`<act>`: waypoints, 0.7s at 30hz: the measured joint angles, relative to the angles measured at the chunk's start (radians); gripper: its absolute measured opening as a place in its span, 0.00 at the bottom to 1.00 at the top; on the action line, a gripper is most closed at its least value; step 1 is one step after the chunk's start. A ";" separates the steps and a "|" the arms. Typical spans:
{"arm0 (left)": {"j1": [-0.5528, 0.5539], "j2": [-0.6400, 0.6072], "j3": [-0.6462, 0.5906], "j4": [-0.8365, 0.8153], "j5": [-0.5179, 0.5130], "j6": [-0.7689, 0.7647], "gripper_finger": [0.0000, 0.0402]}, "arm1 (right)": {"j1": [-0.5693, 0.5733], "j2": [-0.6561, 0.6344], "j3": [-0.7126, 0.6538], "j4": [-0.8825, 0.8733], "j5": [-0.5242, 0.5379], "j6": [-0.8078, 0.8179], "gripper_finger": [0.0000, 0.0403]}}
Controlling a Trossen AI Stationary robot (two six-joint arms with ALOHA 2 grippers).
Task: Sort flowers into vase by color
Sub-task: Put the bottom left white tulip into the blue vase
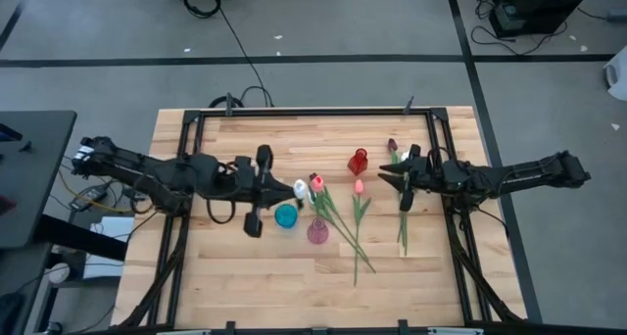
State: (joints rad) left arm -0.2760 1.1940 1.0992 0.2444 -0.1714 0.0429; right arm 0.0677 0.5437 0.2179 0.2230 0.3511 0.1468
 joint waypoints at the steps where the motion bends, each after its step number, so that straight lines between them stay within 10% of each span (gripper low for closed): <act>1: 0.000 0.011 0.000 0.055 0.004 0.026 0.01 | 0.000 0.006 -0.007 0.022 0.000 -0.007 0.29; 21: 0.029 0.116 0.000 0.203 0.011 0.110 0.01 | 0.000 0.007 -0.014 0.047 -0.005 -0.018 0.29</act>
State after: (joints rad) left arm -0.2470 1.3103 1.0993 0.4470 -0.1608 0.1532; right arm 0.0677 0.5512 0.2039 0.2701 0.3466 0.1284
